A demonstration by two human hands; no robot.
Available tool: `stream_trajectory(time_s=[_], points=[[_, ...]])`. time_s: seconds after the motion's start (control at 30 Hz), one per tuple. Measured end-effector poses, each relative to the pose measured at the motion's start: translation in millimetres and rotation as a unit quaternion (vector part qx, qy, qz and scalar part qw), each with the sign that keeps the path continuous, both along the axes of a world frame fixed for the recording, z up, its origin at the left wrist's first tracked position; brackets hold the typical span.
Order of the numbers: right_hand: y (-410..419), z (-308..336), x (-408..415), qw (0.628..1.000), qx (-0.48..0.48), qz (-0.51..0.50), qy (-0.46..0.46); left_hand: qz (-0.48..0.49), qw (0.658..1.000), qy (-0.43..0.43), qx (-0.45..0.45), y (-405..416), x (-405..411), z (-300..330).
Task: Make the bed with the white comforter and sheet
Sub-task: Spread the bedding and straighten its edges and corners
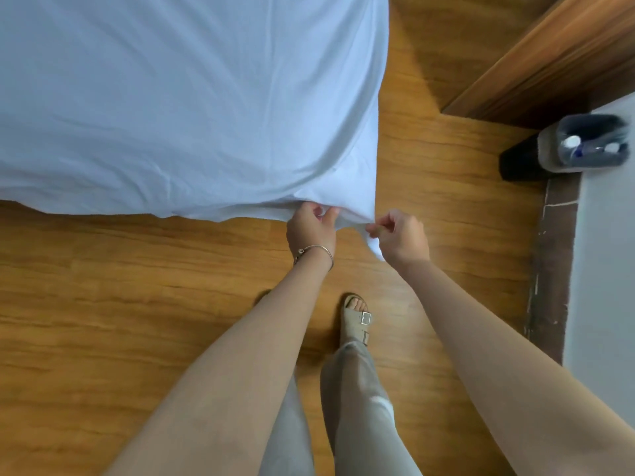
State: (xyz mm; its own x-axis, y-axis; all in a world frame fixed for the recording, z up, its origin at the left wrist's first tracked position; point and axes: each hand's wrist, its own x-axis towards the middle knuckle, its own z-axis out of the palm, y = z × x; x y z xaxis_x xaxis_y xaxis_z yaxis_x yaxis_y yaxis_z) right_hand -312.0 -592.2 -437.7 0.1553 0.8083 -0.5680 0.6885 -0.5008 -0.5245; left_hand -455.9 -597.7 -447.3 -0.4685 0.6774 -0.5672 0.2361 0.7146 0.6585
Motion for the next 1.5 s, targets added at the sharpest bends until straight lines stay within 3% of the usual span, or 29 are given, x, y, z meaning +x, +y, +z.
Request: stream_trajectory(time_s=[0.1, 0.23, 0.3, 0.43, 0.6, 0.7, 0.73, 0.8, 0.9, 1.0, 1.07, 1.13, 1.17, 1.23, 1.3, 1.4, 1.5], points=[[0, 8, 1, 1.0, 0.003, 0.012, 0.012, 0.069, 0.985, -0.154, 0.039, -6, 19, -2], [1, 20, 15, 0.997, 0.016, 0.073, -0.035, 0.114, 0.962, -0.242, 0.05, -14, 46, 6], [-4, 24, 28, 0.992, 0.014, 0.101, -0.077, 0.14, 0.963, -0.229, 0.031, -14, 55, 7], [-14, 22, 52, 0.986, -0.006, 0.13, -0.105, 0.156, 0.981, -0.112, -0.013, -21, 65, -1], [-18, 16, 57, 0.964, -0.056, 0.208, -0.154, 0.186, 0.97, -0.136, -0.074, -43, 75, -15], [-9, 13, 50, 0.95, -0.084, 0.238, -0.181, 0.164, 0.955, -0.187, -0.164, -41, 62, -21], [-5, 14, 48, 0.951, -0.097, 0.236, -0.177, 0.127, 0.957, -0.171, -0.198, -40, 57, -17], [8, 15, 44, 0.956, -0.113, 0.224, -0.152, 0.013, 0.979, -0.001, -0.203, -36, 44, 3], [33, 24, 27, 0.969, -0.064, 0.218, -0.099, -0.042, 0.966, 0.254, 0.004, -19, 22, 39], [69, 41, -13, 0.965, 0.056, 0.257, -0.019, -0.048, 0.884, 0.405, 0.226, 21, -16, 52], [99, 56, -50, 0.934, 0.153, 0.321, 0.031, -0.101, 0.897, 0.384, 0.194, 55, -49, 58], [128, 70, -89, 0.893, 0.208, 0.395, 0.057, -0.171, 0.934, 0.313, 0.028, 79, -79, 58], [141, 71, -105, 0.878, 0.211, 0.427, 0.051, -0.204, 0.935, 0.285, -0.048, 83, -90, 54], [153, 59, -125, 0.853, 0.183, 0.489, 0.001, -0.252, 0.922, 0.271, -0.112, 78, -102, 43], [144, 42, -127, 0.835, 0.15, 0.527, -0.049, -0.271, 0.91, 0.299, -0.096, 60, -103, 38], [132, 44, -118, 0.853, 0.119, 0.506, -0.048, -0.276, 0.898, 0.343, -0.019, 48, -108, 50], [154, 66, -134, 0.875, 0.115, 0.462, -0.083, -0.193, 0.934, 0.293, 0.069, 75, -140, 67]])
